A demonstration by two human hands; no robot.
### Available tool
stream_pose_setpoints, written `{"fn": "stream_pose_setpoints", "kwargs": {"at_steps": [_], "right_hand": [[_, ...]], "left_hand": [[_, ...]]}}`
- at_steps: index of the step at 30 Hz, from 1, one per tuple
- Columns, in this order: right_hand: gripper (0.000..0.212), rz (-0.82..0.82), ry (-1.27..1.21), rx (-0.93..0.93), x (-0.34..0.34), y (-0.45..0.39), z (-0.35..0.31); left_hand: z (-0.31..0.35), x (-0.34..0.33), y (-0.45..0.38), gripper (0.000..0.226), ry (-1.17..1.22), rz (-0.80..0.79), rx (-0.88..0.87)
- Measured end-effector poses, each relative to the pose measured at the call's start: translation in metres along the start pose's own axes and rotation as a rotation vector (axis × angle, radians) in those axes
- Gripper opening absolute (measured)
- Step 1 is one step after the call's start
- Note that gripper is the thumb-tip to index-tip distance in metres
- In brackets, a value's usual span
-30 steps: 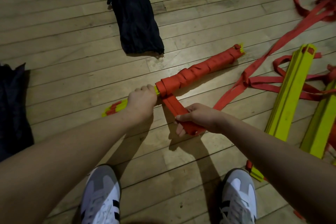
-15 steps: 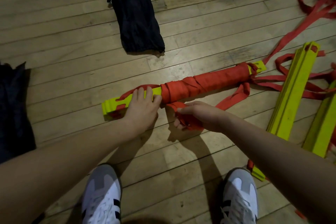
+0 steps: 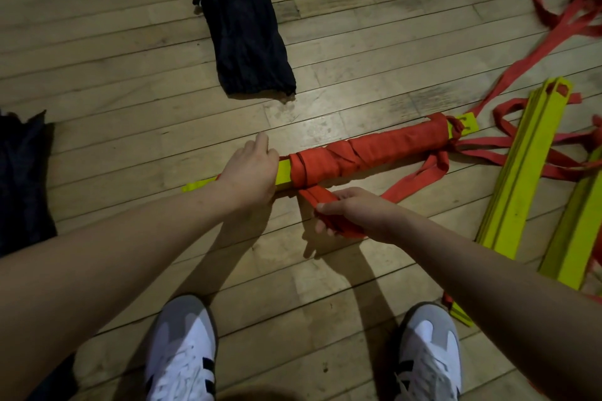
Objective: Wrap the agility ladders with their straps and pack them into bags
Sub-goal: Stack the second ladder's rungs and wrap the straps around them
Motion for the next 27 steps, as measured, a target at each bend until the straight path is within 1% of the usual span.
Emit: {"fn": "stream_pose_setpoints", "kwargs": {"at_steps": [1,5,7,10,13,15,17,19,22,27], "right_hand": [[0.011,-0.004,0.002,0.002,-0.001,0.000,0.001],[0.010,-0.010,0.011,0.010,-0.005,0.000,0.002],[0.010,-0.004,0.009,0.015,-0.004,0.001,0.002],[0.013,-0.012,0.022,0.034,-0.005,0.001,0.000],[0.017,-0.015,0.032,0.014,-0.006,0.001,0.004],[0.019,-0.014,0.047,-0.005,-0.007,0.000,0.008],[0.019,0.005,0.046,0.008,-0.008,0.000,0.011],[0.019,0.028,0.036,0.040,-0.008,0.000,0.009],[0.020,0.054,0.000,0.051,-0.009,-0.002,0.007],[0.017,0.134,-0.038,0.053,-0.007,-0.008,0.002]], "left_hand": [[0.000,0.000,-0.001,0.052,-0.011,-0.003,-0.026],[0.000,0.007,-0.006,0.056,-0.016,-0.049,-0.151],[0.003,0.008,-0.003,0.056,-0.016,-0.018,-0.206],[0.006,0.001,0.009,0.052,0.035,0.018,-0.202],[0.020,-0.014,0.024,0.045,0.060,0.011,-0.217],[0.026,-0.022,0.029,0.043,0.087,0.039,-0.150],[0.030,-0.027,0.031,0.049,0.055,0.064,-0.087],[0.033,-0.030,0.030,0.051,-0.004,0.107,-0.083],[0.034,-0.031,0.028,0.045,-0.038,0.170,-0.060],[0.027,-0.022,0.012,0.044,-0.040,0.107,0.017]]}}
Point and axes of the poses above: each hand's wrist, its own y-axis away from the middle knuckle, its own x-axis out of the back of the hand, z = x × y, the point moved 3 cm from there along -y, towards the middle knuckle, and after that the axes turned 15 degrees about -y, right-handed, at the moved point
